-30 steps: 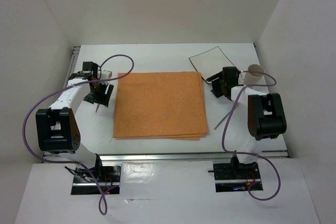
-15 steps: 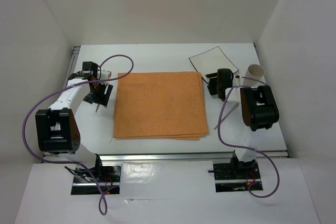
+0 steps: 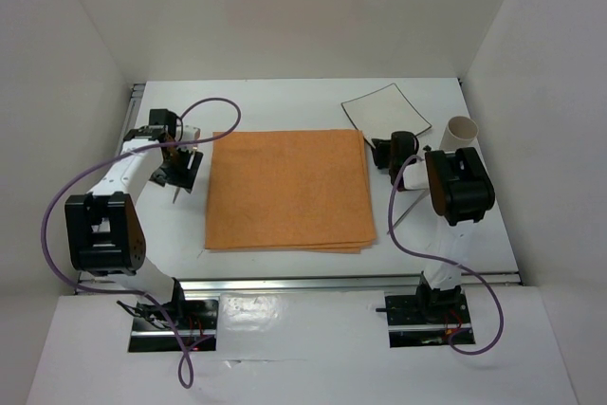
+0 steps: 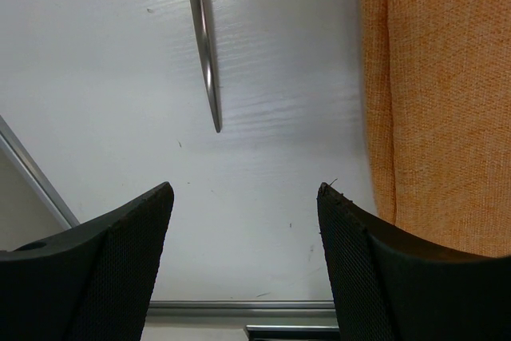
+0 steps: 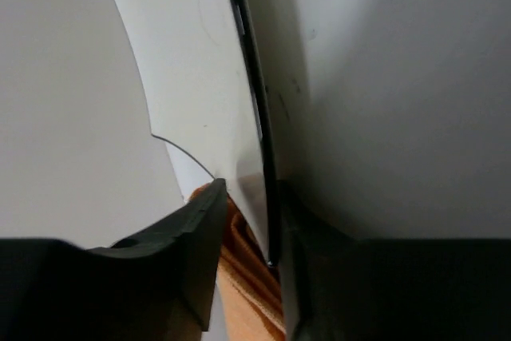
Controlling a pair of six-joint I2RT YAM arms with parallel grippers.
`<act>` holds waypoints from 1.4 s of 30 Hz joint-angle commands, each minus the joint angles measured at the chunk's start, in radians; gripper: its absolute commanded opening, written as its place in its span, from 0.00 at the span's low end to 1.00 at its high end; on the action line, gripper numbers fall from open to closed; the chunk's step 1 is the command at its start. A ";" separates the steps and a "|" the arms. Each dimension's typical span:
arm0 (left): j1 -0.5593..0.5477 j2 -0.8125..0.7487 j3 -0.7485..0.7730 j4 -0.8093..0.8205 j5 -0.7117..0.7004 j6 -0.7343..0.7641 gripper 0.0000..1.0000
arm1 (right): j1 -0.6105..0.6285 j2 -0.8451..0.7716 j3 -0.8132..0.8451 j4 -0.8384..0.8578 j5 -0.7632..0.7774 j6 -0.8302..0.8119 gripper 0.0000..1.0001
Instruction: Set the dinner table for one person
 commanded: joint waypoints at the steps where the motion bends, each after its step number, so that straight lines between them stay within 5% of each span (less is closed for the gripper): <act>1: 0.004 0.015 0.036 -0.017 -0.017 -0.020 0.80 | 0.005 0.048 -0.048 -0.103 0.069 0.005 0.35; 6: 0.004 0.024 0.036 -0.017 -0.017 -0.029 0.80 | 0.005 0.039 -0.048 -0.063 0.080 -0.053 0.00; 16: 0.004 0.015 0.017 -0.017 -0.017 -0.029 0.80 | 0.005 -0.087 0.024 0.200 -0.026 -0.426 0.00; 29: 0.004 -0.016 -0.001 -0.007 0.003 -0.029 0.81 | 0.005 -0.122 0.090 0.373 -0.150 -0.333 0.00; 42: 0.004 -0.036 -0.020 -0.007 0.012 -0.029 0.81 | 0.005 -0.170 0.297 0.305 -0.185 -0.511 0.00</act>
